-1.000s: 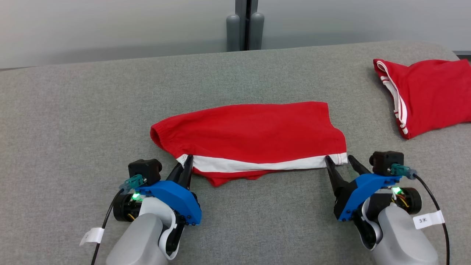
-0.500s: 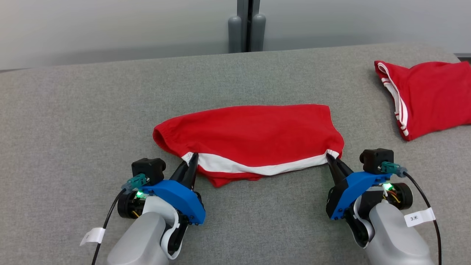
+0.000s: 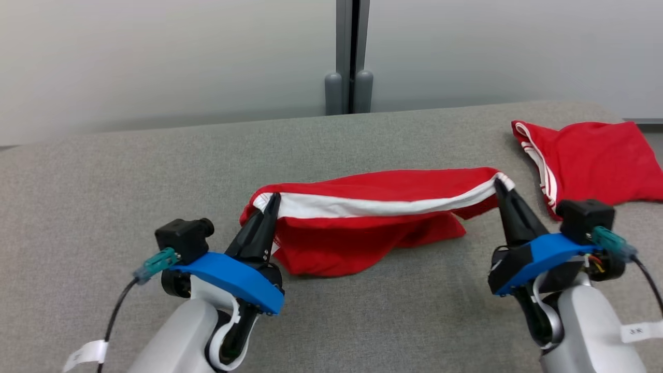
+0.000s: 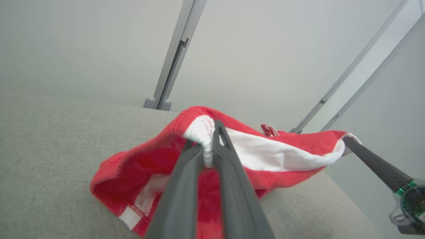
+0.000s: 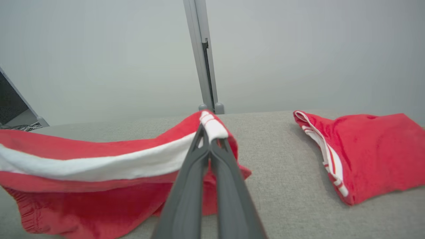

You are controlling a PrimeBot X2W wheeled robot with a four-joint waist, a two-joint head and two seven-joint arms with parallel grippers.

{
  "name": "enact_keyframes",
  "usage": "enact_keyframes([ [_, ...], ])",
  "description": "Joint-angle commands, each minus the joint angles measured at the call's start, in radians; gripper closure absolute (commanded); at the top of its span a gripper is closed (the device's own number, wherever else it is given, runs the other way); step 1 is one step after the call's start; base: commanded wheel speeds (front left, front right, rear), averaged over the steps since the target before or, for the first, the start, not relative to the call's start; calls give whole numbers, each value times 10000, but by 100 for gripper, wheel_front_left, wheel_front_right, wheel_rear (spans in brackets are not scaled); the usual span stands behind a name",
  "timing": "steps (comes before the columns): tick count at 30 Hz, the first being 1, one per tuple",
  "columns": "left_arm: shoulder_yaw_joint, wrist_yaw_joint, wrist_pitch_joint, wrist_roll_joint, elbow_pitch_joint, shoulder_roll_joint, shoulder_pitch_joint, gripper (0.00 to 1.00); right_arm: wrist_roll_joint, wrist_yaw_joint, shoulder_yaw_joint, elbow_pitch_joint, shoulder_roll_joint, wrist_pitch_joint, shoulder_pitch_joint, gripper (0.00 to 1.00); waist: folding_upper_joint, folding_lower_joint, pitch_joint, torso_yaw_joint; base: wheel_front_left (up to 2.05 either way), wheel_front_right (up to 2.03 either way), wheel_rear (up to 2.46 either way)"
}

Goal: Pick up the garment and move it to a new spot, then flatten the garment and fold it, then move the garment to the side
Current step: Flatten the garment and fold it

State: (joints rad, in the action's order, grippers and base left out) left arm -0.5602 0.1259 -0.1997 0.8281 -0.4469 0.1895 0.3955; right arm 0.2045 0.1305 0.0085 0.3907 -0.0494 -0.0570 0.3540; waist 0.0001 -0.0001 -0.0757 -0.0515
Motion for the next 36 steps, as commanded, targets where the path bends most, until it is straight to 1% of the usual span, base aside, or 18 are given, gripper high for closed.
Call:
enact_keyframes([
  [1, 116, 62, 166, 233, 611, 197, -179, 100, -79, 5, -94, -741, -29, 257, -367, 100, -1, 1, 128, -80, 0, 0, 0],
  [3, 268, 20, 533, 568, 1579, 478, -417, 100, -60, 5, -263, -1977, -32, 637, -760, 100, -1, 1, 218, -97, 0, 0, 0],
  [7, 623, -316, 1459, 1272, 3562, 1042, -711, 100, 14, 4, -494, -4214, -30, 1439, -1310, 100, -1, 1, 275, -114, 0, 0, 0],
  [8, 623, -316, 1459, 1272, 3562, 1042, -711, 100, 14, 4, -494, -4214, -30, 1439, -1310, 100, -1, 1, 275, -114, 0, 0, 0],
  [11, 867, -580, 2268, 1844, 4921, 1411, -685, 100, 31, 5, -592, -5503, -47, 2016, -1295, 100, -1, 1, 193, -99, 0, 0, 0],
  [13, 881, -702, 2949, 2091, 5506, 1740, -398, 100, 82, 5, -557, -6009, -224, 2469, -1017, 100, -1, 1, 45, -101, 0, 0, 0],
  [15, 933, -801, 3546, 2186, 5681, 2081, 5, 100, 192, 4, -416, -6162, -460, 2809, -538, 100, -1, 1, -149, -140, 0, 0, 0],
  [19, 1123, -899, 4311, 2354, 5139, 2309, 1088, 100, 739, 4, -71, -5202, -981, 3250, 775, 100, -1, 1, -638, -218, 0, 0, 0],
  [22, 1229, -867, 4445, 2172, 4391, 2273, 2135, 100, 1123, 5, 381, -4104, -1330, 3134, 2118, 100, -1, 1, -1146, -305, 0, 0, 0],
  [25, 1330, -799, 4369, 1857, 3534, 2197, 3301, 100, 1288, 5, 853, -2903, -1628, 2754, 3606, 100, -1, 1, -1658, -395, 0, 0, 0],
  [27, 1460, -769, 4187, 1622, 2956, 2127, 4102, 100, 1293, 4, 1179, -2108, -1745, 2250, 4670, 100, -1, 1, -2003, -493, 0, 0, 0],
  [29, 1539, -786, 4018, 1324, 2399, 2101, 4987, 100, 1048, 2, 1481, -1304, -1963, 1568, 5739, 100, -1, 1, -2441, -562, 0, 0, 0],
  [31, 1683, -787, 3627, 1010, 1782, 2032, 5816, 100, 836, 2, 1731, -410, -1996, 748, 6687, 100, -1, 1, -2766, -635, 0, 0, 0],
  [33, 1840, -753, 3073, 722, 1194, 1946, 6568, 100, 451, 1, 1848, 415, -2077, -103, 7576, 100, -1, 1, -2916, -684, 0, 0, 0],
  [36, 1747, -574, 2395, 270, 361, 1754, 7413, 100, 12, -5, 1891, 1426, -2059, -1323, 8582, 100, -1, 1, -2940, -720, 0, 0, 0],
])
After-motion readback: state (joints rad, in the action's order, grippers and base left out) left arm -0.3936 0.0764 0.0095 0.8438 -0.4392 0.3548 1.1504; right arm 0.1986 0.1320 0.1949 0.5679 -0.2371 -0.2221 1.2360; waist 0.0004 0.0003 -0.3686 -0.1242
